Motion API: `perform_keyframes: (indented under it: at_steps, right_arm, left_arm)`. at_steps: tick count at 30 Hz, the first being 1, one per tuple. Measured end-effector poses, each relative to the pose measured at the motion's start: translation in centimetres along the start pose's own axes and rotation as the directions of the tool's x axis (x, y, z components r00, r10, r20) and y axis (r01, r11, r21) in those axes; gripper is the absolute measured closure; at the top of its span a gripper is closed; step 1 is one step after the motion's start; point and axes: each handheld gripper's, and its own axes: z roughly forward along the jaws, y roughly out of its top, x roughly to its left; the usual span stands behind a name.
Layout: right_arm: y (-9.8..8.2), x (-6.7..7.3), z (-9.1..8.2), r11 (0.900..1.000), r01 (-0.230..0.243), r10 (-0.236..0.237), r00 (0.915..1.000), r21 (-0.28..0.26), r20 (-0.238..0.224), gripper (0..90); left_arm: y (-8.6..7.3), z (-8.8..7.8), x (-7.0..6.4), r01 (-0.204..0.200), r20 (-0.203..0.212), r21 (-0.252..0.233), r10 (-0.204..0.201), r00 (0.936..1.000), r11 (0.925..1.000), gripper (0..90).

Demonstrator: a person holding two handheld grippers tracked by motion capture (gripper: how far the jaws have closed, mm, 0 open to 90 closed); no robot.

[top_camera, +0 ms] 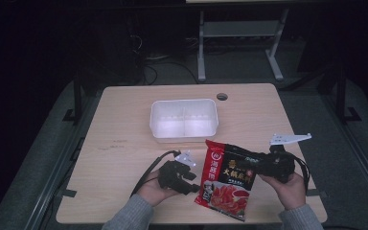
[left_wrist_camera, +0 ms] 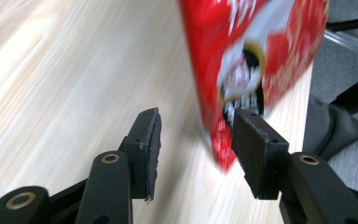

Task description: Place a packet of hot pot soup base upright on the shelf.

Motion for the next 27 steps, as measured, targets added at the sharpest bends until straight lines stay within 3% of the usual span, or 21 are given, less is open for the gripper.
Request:
perform_keyframes:
  at_steps: [6, 15, 27]
  right_arm:
    - [0.6, 0.9, -0.4, 1.000, 0.031, -0.031, 0.9991, -0.007, 0.028, 74.0]
    - [1.9, 1.6, -1.0, 0.997, 0.073, -0.072, 0.9950, -0.009, 0.070, 74.0]
    - [3.9, 1.4, -1.3, 0.996, 0.086, -0.085, 0.9929, -0.009, 0.083, 73.9]
  left_arm:
    - [-2.5, -1.6, 0.2, 0.015, -0.056, 0.000, -0.015, 0.9983, 0.9999, 47.0]
    - [-5.5, -3.0, 0.2, 0.025, -0.100, 0.013, -0.024, 0.9947, 0.9996, 44.1]
    - [-7.9, -3.3, 0.7, 0.044, -0.130, 0.033, -0.039, 0.9908, 0.9985, 40.4]
